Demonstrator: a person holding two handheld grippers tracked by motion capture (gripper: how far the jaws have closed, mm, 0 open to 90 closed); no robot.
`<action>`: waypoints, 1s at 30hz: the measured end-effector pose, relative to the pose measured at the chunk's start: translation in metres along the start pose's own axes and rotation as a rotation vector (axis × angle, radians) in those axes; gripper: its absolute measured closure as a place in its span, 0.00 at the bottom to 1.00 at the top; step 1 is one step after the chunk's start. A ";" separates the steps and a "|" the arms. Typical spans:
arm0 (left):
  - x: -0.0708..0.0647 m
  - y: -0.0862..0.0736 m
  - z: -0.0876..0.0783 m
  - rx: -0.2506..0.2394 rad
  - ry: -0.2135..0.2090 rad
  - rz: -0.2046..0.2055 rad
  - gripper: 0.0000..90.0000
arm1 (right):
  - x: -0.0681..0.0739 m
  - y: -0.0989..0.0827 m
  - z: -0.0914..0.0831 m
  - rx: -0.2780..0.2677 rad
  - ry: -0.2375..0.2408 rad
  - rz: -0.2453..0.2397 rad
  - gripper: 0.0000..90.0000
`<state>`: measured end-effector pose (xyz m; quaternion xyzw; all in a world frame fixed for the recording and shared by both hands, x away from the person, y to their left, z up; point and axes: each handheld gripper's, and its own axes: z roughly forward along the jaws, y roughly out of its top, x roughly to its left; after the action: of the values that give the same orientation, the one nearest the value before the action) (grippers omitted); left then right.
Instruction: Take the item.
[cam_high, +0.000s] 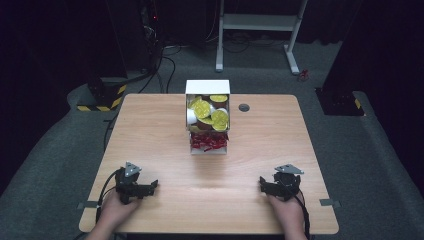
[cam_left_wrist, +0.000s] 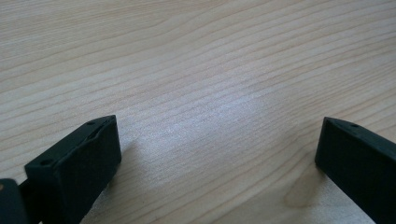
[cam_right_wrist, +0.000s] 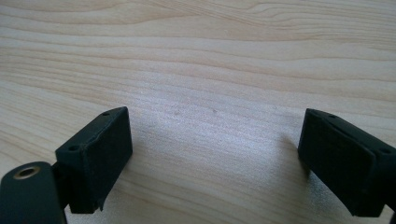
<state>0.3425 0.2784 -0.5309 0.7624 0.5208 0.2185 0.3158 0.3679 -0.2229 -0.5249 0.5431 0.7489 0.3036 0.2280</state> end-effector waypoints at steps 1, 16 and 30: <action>0.000 0.000 0.000 0.000 0.000 -0.001 0.01 | 0.000 0.000 0.000 -0.003 -0.002 0.000 0.12; 0.000 0.000 0.000 0.000 0.000 0.000 0.01 | -0.001 0.000 -0.006 -0.032 0.028 -0.008 0.18; 0.000 0.000 0.000 0.004 0.000 0.005 0.01 | 0.015 0.016 -0.013 -0.085 0.044 -0.063 0.27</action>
<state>0.3426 0.2788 -0.5307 0.7645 0.5193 0.2182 0.3136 0.3649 -0.2083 -0.5046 0.5023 0.7569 0.3397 0.2435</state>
